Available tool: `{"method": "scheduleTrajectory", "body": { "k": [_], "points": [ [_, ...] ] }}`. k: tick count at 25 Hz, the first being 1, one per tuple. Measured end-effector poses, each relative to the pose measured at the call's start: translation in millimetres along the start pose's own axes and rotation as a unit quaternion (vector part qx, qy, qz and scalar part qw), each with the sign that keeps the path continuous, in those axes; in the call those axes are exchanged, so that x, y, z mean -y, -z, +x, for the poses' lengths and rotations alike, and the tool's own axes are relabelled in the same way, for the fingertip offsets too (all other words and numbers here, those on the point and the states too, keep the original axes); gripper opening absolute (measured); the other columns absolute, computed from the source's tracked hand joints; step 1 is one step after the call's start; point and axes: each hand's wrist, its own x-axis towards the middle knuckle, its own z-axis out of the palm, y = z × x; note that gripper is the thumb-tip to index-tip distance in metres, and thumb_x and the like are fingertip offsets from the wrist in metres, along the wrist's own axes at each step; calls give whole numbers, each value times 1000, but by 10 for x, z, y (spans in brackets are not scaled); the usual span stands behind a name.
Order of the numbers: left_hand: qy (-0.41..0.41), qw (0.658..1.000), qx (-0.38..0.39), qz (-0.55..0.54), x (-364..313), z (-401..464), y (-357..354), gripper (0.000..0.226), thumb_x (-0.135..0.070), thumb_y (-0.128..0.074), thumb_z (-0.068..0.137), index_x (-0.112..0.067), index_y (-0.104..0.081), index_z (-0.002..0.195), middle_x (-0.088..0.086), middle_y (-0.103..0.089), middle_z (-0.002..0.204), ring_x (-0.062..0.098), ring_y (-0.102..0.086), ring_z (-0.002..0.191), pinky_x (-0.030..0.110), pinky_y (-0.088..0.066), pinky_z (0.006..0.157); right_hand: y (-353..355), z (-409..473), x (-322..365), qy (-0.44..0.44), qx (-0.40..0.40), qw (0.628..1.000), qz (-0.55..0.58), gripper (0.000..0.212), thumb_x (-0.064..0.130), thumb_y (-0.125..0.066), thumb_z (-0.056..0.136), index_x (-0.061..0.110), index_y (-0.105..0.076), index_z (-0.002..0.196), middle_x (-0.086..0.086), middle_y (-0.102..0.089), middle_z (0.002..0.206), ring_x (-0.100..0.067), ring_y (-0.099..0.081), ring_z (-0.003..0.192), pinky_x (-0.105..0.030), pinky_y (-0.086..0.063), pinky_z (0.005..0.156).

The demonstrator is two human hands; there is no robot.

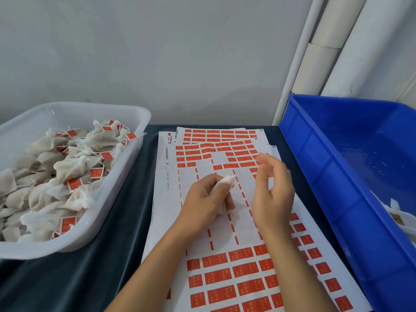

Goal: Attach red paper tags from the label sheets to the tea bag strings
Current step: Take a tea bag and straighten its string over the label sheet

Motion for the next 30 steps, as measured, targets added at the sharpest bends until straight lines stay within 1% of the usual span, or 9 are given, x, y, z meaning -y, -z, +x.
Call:
{"method": "scheduleTrajectory", "body": {
  "k": [2, 5, 7, 10, 12, 16, 21, 25, 30],
  "points": [
    [0, 1000, 1, -13, 11, 12, -10, 39, -50, -52, 105, -18, -68, 87, -4, -74, 79, 18, -75, 79, 27, -61, 76, -21, -18, -10, 61, 72, 995, -11, 29, 44, -46, 106, 44, -56, 133, 38, -52, 132, 5, -51, 129, -15, -47, 97],
    [-11, 1000, 5, -22, 4, 18, 3, 33, -40, -54, 106, -18, -69, 87, -3, -73, 79, 14, -73, 75, 20, -57, 68, -69, -46, -31, 38, 161, 985, -45, 18, 48, -50, 104, 44, -59, 119, 32, -60, 120, 11, -55, 115, -14, -54, 92],
    [-13, 999, 18, -28, -7, 6, -2, 33, -42, -54, 106, -19, -70, 88, -2, -73, 81, 16, -72, 77, 23, -59, 69, -72, -49, -35, 12, 155, 987, -45, 16, 54, -51, 98, 44, -61, 106, 30, -64, 104, 13, -59, 105, -11, -55, 78],
    [13, 995, 52, -80, -7, -28, 27, 36, -50, -48, 102, -22, -69, 94, 2, -74, 87, 26, -74, 86, 35, -64, 81, -45, -28, -33, 25, 108, 994, -27, 19, 58, -55, 91, 40, -64, 93, 29, -66, 90, 11, -61, 97, -3, -46, 67],
    [25, 995, 57, -72, 6, -29, 46, 37, -48, -43, 106, -21, -67, 99, 1, -74, 90, 25, -74, 89, 32, -62, 83, -29, -25, -33, 30, 73, 997, -7, 24, 60, -58, 88, 37, -64, 88, 27, -68, 87, 6, -65, 93, -4, -47, 67],
    [24, 997, 68, -32, -4, -13, 16, 30, -38, -46, 110, -26, -70, 97, -3, -72, 90, 15, -72, 86, 19, -59, 77, -33, -32, -35, 48, 29, 998, -5, 31, 60, -55, 90, 30, -64, 93, 28, -66, 92, 3, -67, 92, -13, -51, 71],
    [46, 992, 66, -102, -18, -16, 50, 30, -32, -51, 109, -16, -68, 90, 2, -71, 84, 16, -71, 81, 24, -56, 81, -53, -30, -28, 17, 77, 997, -28, 38, 70, -41, 91, 36, -58, 87, 24, -63, 73, 2, -65, 77, -7, -46, 55],
    [74, 961, 41, -263, -22, -4, 106, 27, -32, -52, 108, -11, -69, 101, 11, -67, 92, 24, -69, 88, 37, -60, 91, -58, -43, -42, 17, 115, 993, -22, 35, 66, -41, 95, 36, -55, 85, 31, -64, 89, 4, -65, 83, -3, -47, 65],
    [101, 939, 21, -327, -14, 5, 126, 34, -43, -66, 99, -19, -72, 123, 10, -70, 107, 25, -71, 100, 43, -60, 94, -103, -76, -71, 52, 142, 988, -40, 19, 52, -46, 100, 37, -57, 97, 31, -63, 89, 7, -63, 92, -1, -46, 71]
  ]
}}
